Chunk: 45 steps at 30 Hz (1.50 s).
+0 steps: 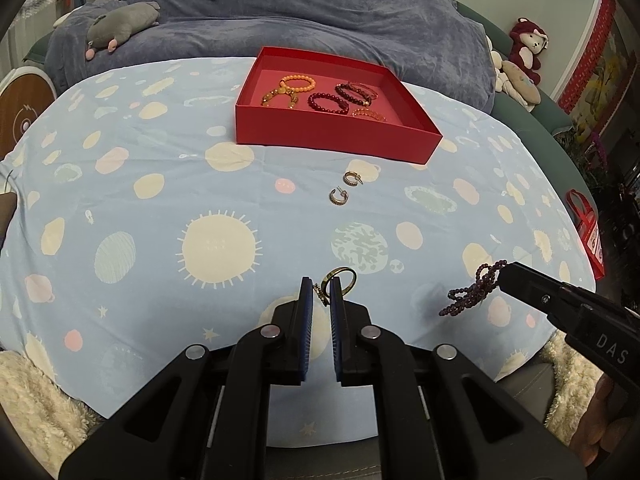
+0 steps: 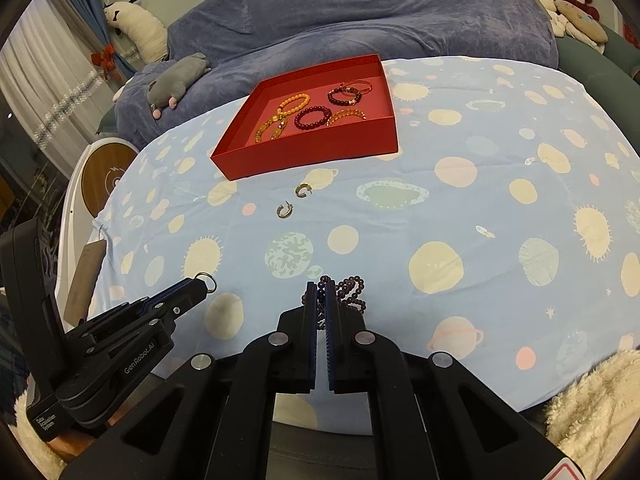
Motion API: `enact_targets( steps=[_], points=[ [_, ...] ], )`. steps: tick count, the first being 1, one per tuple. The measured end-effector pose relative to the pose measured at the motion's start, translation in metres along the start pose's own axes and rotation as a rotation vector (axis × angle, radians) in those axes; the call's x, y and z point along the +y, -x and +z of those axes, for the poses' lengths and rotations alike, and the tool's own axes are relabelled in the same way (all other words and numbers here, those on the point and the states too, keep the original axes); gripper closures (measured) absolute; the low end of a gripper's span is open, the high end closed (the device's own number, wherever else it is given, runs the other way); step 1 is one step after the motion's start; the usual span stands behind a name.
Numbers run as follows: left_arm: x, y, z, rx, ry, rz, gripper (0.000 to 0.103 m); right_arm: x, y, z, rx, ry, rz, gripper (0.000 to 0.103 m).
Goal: Organize jewelry
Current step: 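Carry the purple bracelet and gold ring over the red tray with both grippers, then open both grippers to drop the bracelet and ring into the tray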
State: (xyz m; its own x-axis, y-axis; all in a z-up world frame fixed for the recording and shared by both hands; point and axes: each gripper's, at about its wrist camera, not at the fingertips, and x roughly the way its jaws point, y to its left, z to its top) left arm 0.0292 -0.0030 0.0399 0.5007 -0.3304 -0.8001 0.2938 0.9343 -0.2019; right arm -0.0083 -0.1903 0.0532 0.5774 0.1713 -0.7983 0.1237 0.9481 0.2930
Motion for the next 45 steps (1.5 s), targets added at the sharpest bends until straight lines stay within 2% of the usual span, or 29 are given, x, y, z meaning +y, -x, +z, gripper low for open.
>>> enact_targets(
  steps=[11,21,29,35,45],
  points=[
    [0.002,0.003,0.029,-0.026,0.012,-0.015,0.095,0.0,-0.006,0.029,-0.018,-0.003,0.011,0.099],
    [0.001,-0.01,0.105,-0.096,-0.001,-0.036,0.095,0.018,-0.02,0.123,-0.122,0.045,0.043,0.099],
    [0.003,-0.043,0.16,-0.116,-0.019,-0.026,0.095,0.026,-0.055,0.174,-0.131,0.039,0.067,0.099],
    [0.006,-0.075,0.177,-0.088,-0.019,-0.013,0.095,0.026,-0.089,0.186,-0.097,0.012,0.081,0.099],
    [0.021,-0.122,0.171,-0.001,0.004,0.008,0.095,0.014,-0.138,0.172,-0.002,-0.007,0.057,0.099]
  ],
)
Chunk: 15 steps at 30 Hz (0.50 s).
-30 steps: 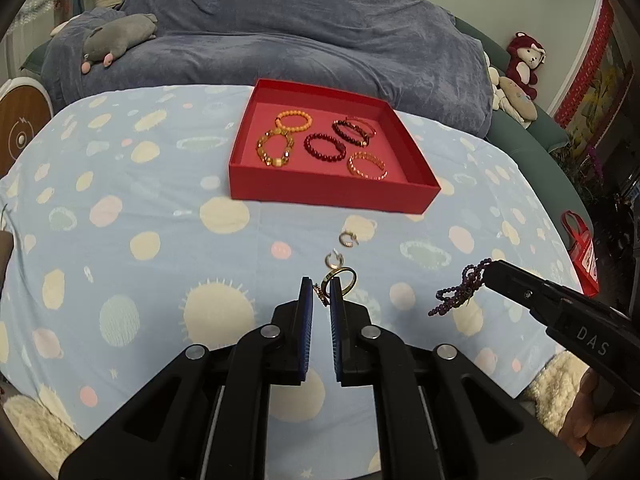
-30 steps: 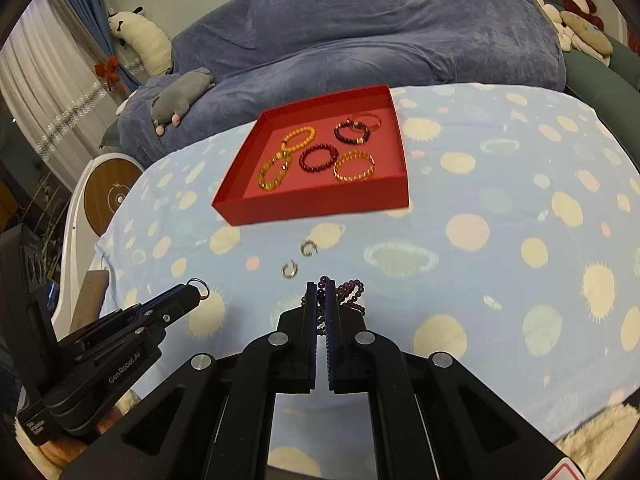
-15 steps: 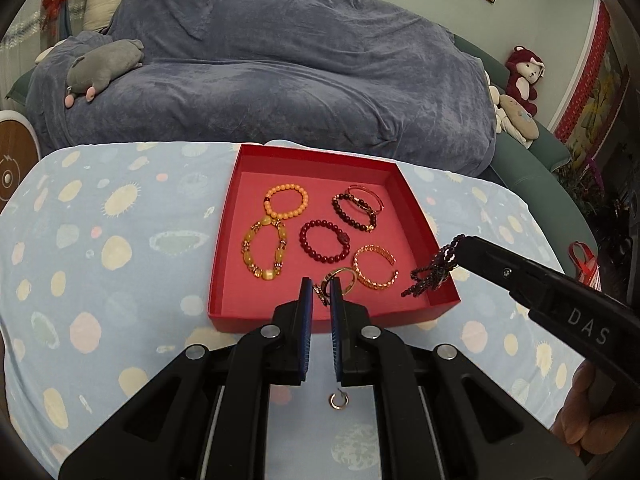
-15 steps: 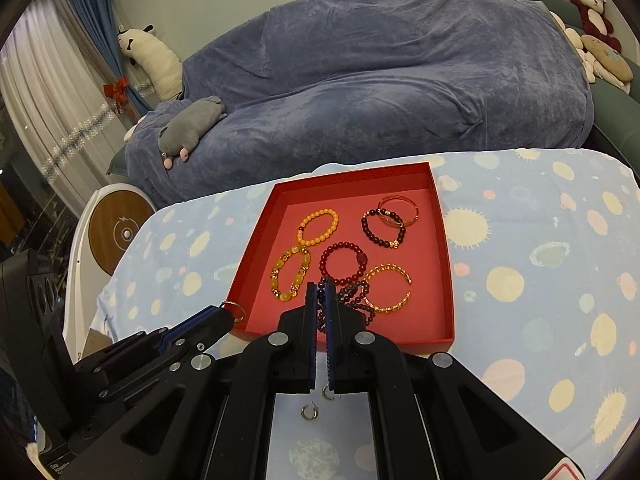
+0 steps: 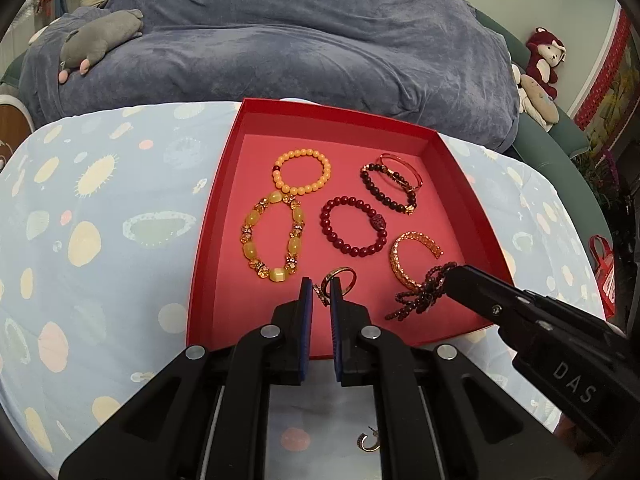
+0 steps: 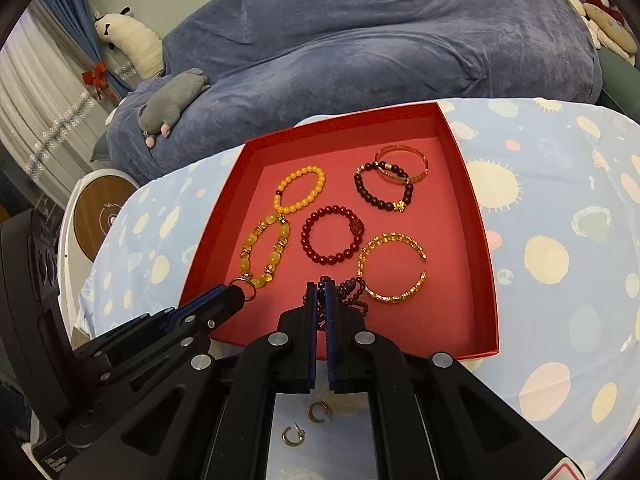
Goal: Organize jewelry
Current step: 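Open both grippers to drop the bracelet and ring into the tray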
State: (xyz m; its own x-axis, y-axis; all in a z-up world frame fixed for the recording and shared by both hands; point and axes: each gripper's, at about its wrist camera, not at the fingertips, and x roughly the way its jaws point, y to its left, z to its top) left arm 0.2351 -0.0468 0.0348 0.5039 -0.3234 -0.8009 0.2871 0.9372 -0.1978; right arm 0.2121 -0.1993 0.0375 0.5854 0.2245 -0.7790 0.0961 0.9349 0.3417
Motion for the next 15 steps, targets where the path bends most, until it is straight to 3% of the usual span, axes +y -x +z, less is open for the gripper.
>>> enact_targets(
  steps=[9,11,13,15],
  points=[
    [0.003,-0.014,-0.004,0.006,0.012,0.013,0.094,-0.005,-0.011,-0.011,0.018,0.022,-0.03,0.098],
    [0.004,-0.014,-0.005,0.005,0.021,0.02,0.083,-0.005,-0.01,-0.012,0.01,0.017,-0.035,0.095],
    [0.005,-0.01,-0.007,-0.015,0.035,0.03,0.06,-0.005,-0.007,-0.013,0.001,0.014,-0.042,0.09],
    [0.008,-0.005,-0.007,-0.029,0.049,0.03,0.057,-0.007,-0.002,-0.015,-0.012,0.009,-0.047,0.08]
  ],
)
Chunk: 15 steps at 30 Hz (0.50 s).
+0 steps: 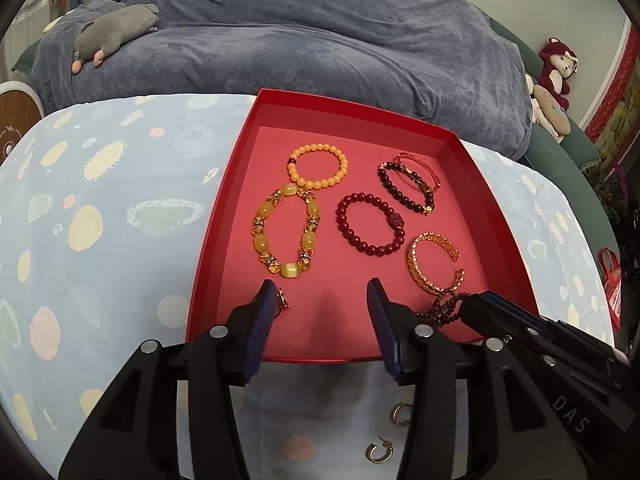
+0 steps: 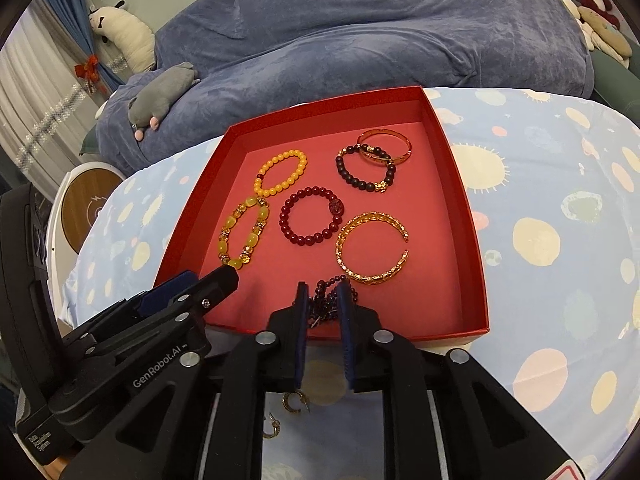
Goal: Organize jewelry
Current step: 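Open both grippers to drop the bracelet and ring into the tray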
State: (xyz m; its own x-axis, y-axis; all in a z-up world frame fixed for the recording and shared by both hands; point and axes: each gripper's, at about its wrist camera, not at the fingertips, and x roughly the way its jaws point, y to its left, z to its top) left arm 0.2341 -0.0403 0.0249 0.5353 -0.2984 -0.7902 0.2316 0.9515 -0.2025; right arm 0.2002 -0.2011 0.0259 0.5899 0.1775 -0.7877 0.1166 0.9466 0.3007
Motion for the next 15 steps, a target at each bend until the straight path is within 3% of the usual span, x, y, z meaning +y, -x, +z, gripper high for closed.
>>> enact_targets(
  steps=[3,15],
  points=[
    [0.005,0.006,-0.001,-0.007,0.017,-0.003,0.055,-0.005,0.01,-0.001,-0.024,-0.016,-0.007,0.071],
    [0.013,0.052,-0.024,-0.042,0.052,-0.006,0.052,-0.021,0.053,-0.027,-0.048,-0.051,-0.025,0.071]
  ],
)
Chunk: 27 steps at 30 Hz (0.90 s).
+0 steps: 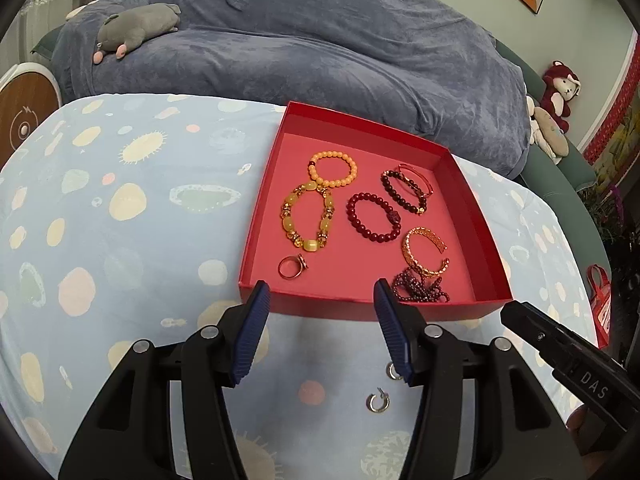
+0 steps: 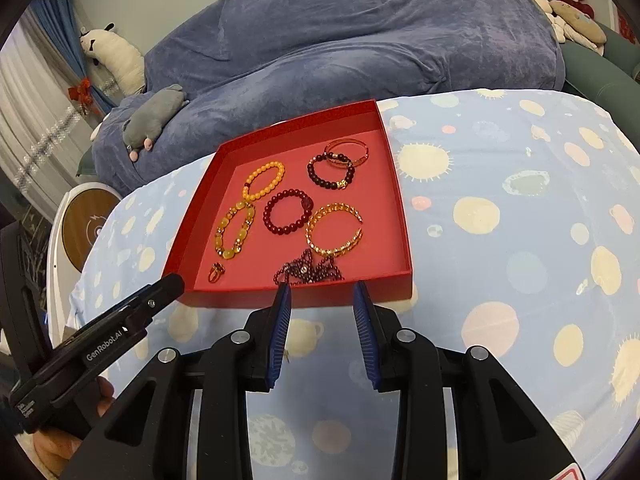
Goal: Organize jewelry
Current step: 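Open both grippers to drop the bracelet and ring into the tray, then move both tools back toward the two gold hoop earrings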
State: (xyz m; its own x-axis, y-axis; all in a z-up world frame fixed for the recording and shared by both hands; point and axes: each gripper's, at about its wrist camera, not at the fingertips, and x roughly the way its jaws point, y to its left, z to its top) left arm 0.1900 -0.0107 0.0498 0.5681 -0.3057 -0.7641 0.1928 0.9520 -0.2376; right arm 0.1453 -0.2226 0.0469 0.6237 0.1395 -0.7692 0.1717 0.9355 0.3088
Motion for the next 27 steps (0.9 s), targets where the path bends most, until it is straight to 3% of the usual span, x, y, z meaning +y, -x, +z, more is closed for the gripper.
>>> enact_targets(
  steps=[14,27],
  points=[
    [0.002,0.031,-0.062,0.052,-0.005,0.017,0.052,0.009,0.019,-0.07,0.081,0.017,-0.008,0.071],
    [0.007,0.044,-0.095,0.079,0.011,0.041,0.052,0.02,0.029,-0.102,0.117,0.049,-0.006,0.071]
  ],
)
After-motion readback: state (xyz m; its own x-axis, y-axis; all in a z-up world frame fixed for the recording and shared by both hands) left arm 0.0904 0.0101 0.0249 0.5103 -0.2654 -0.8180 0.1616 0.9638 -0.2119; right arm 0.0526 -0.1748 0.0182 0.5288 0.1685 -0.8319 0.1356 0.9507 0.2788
